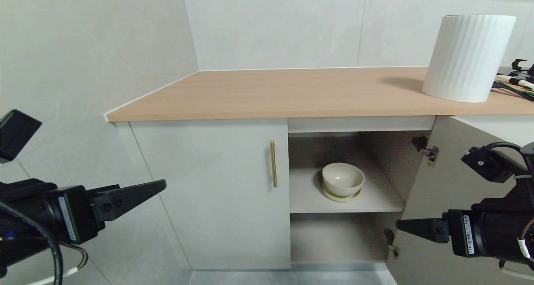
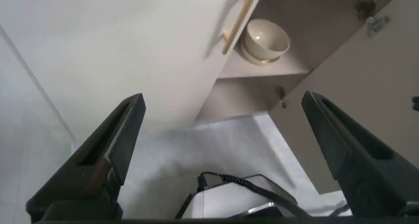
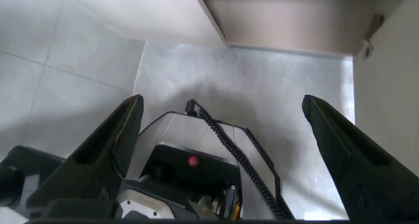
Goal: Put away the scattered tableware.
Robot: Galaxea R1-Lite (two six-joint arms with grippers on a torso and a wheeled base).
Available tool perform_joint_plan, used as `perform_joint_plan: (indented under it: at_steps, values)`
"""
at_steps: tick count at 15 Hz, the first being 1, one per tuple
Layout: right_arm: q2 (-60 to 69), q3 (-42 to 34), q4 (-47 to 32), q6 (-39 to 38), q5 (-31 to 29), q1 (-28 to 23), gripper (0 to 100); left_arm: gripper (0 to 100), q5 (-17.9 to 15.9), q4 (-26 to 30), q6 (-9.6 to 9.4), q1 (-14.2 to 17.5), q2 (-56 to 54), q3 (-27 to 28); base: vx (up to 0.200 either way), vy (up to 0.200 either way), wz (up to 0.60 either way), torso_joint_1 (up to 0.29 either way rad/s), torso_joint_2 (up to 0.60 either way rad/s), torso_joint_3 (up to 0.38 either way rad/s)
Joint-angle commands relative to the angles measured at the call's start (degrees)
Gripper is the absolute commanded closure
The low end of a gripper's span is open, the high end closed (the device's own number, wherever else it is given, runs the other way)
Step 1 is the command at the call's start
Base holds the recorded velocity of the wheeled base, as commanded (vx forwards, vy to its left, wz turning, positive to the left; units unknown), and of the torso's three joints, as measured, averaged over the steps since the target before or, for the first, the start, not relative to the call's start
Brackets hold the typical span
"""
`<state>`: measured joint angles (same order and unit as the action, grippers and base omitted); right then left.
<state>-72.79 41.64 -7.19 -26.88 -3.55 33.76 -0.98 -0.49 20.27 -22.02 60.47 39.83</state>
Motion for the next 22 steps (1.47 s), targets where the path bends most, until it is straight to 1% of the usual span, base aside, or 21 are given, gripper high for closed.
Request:
perform_joint_plan:
  at_steps: [1, 5, 12, 18, 21, 22]
  values:
    - [-0.77, 0.02, -0.01, -0.01, 0.03, 0.08, 0, 0, 0.01, -0.04, 0.03, -0.04, 0.18, -0.01, -0.2, 0.0, 0.0, 0.007, 0.0, -0.007]
    - [-1.57, 0.1, -0.01, -0.1, 0.03, 0.08, 0, 0, -0.78, -0.04, 0.12, -0.04, 0.18, -0.1, -0.2, 0.0, 0.0, -0.001, 0.0, 0.001]
    - [-2.18, 0.02, -0.01, -0.1, 0.03, 0.08, 0, 0, -0.87, 0.05, 0.12, -0.04, 0.0, -0.19, -0.2, 0.0, 0.0, 0.001, 0.01, 0.0]
    - [0.81, 0.28, -0.1, 0.07, -0.67, -0.01, 0, 0, -0.87, 0.05, -0.15, -0.04, -0.52, -0.72, 0.0, 0.0, 0.0, 0.0, 0.0, 0.0]
    - [1.86, -0.95, -0.01, 0.69, -0.32, -1.32, 0, 0, -0.61, 0.05, -0.15, -0.04, -1.05, -0.63, 0.0, 0.0, 0.0, 0.0, 0.0, 0.0]
    - [1.51, -0.77, -0.01, 1.3, -1.2, -1.59, 0, 0, -0.52, 0.05, -0.23, -0.04, -1.05, -0.63, 0.0, 0.0, 0.0, 0.0, 0.0, 0.0]
